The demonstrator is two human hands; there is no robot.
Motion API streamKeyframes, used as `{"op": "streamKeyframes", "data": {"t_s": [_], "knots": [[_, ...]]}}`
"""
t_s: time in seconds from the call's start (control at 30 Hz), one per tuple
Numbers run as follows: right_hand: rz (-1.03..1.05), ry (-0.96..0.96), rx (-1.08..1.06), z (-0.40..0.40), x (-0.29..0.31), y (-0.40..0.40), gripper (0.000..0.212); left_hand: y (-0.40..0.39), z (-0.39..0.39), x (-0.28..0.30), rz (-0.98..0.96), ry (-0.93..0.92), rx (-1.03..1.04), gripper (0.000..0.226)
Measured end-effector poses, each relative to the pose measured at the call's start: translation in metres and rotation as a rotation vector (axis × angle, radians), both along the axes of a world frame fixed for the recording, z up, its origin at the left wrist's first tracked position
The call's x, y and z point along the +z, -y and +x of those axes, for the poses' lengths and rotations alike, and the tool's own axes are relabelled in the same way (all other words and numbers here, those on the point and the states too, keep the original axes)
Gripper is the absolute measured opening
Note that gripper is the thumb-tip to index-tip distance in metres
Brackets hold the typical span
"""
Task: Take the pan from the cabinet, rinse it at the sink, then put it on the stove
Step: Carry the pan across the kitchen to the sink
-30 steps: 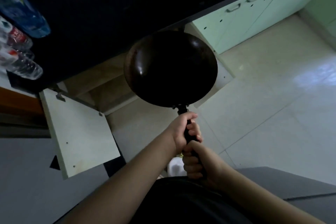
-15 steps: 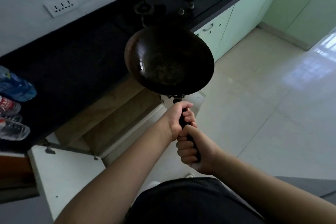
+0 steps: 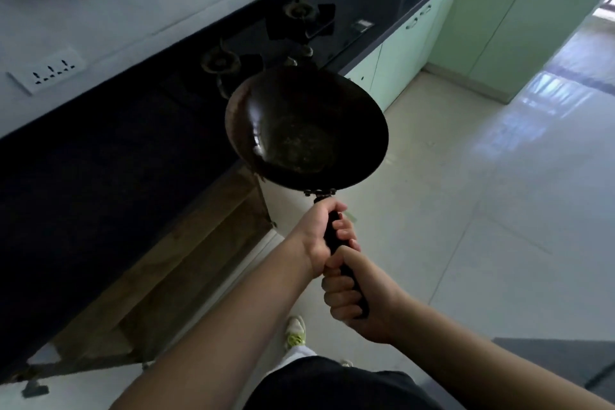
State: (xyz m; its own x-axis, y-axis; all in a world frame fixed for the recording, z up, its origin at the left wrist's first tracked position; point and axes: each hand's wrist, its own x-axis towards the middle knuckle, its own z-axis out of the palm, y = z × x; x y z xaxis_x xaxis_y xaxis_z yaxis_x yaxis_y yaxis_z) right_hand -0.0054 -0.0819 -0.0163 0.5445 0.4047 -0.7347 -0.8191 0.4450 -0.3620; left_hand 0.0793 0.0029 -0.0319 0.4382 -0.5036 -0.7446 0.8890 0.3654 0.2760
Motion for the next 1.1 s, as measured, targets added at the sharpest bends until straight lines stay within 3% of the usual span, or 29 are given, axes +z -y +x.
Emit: {"op": "streamKeyframes", "data": {"t_s": [0.23, 0.47, 0.77, 1.1], "knots": [[-0.090, 0.012, -0.172, 0.045, 0.004, 0.009, 0.036, 0.029, 0.058, 0.001, 0.018, 0.019, -0.153, 0.037], [0.007, 0.032, -0.407, 0.061, -0.001, 0.057, 0.031, 0.095, 0.087, 0.005, 0.040, 0.039, -0.328, 0.035], [0.063, 0.035, -0.637, 0.082, -0.017, 0.181, 0.028, 0.242, 0.114, -0.007, 0.055, 0.048, -0.573, 0.031], [0.050, -0.022, -0.707, 0.112, -0.037, 0.327, 0.029, 0.402, 0.142, -0.023, 0.148, 0.021, -0.681, 0.030]]}}
